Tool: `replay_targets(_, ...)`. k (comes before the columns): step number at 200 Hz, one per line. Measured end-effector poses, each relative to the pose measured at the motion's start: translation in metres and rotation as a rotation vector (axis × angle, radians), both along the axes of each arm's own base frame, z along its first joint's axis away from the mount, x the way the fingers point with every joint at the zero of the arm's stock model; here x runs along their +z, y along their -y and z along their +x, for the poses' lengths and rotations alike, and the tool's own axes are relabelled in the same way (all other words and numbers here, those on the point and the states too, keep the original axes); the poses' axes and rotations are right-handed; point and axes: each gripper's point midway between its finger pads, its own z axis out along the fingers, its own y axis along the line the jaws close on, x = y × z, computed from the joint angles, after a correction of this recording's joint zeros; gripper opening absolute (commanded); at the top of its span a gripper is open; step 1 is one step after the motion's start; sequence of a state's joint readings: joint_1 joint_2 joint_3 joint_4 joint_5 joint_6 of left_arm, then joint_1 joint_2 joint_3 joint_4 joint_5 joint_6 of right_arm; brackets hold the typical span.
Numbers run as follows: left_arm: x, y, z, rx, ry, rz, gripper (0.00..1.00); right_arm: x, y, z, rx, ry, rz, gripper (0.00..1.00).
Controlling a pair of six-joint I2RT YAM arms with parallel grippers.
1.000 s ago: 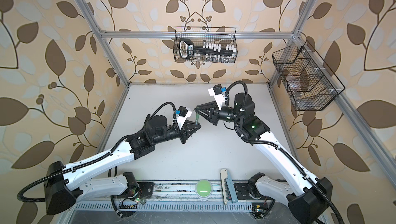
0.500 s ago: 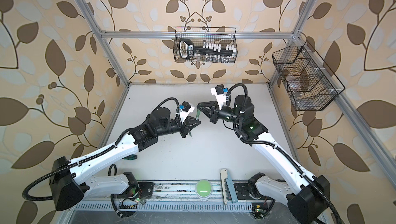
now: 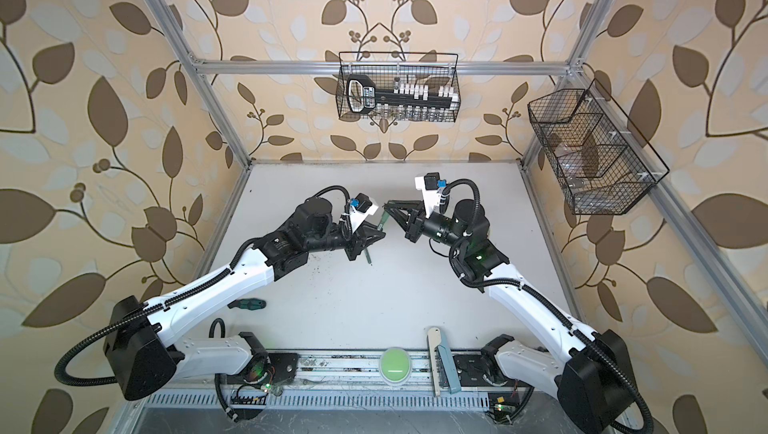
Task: Insert the pens into the pen caps
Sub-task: 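Open the left gripper off the capped pen while the right gripper holds it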
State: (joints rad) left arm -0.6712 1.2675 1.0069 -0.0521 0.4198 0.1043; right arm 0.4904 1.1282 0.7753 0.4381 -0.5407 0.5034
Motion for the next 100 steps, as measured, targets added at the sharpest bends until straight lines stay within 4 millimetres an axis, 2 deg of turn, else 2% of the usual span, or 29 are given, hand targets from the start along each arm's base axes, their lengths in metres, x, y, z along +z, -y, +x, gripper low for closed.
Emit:
replay_targets(56, -0.012, -0.007, 0.008, 0.007, -0.057, 0.031, 0.0, -0.017, -0.011, 0.009, -0.033, -0.03, 0.034, 0.0)
replay_targets(82, -0.021, -0.009, 0.006, 0.003, -0.091, 0.052, 0.0, -0.024, -0.009, 0.009, -0.048, -0.055, 0.029, 0.0)
replay_targets(100, -0.02, -0.007, 0.004, -0.013, -0.098, 0.046, 0.0, -0.022, -0.004, 0.008, -0.059, -0.071, 0.017, 0.0)
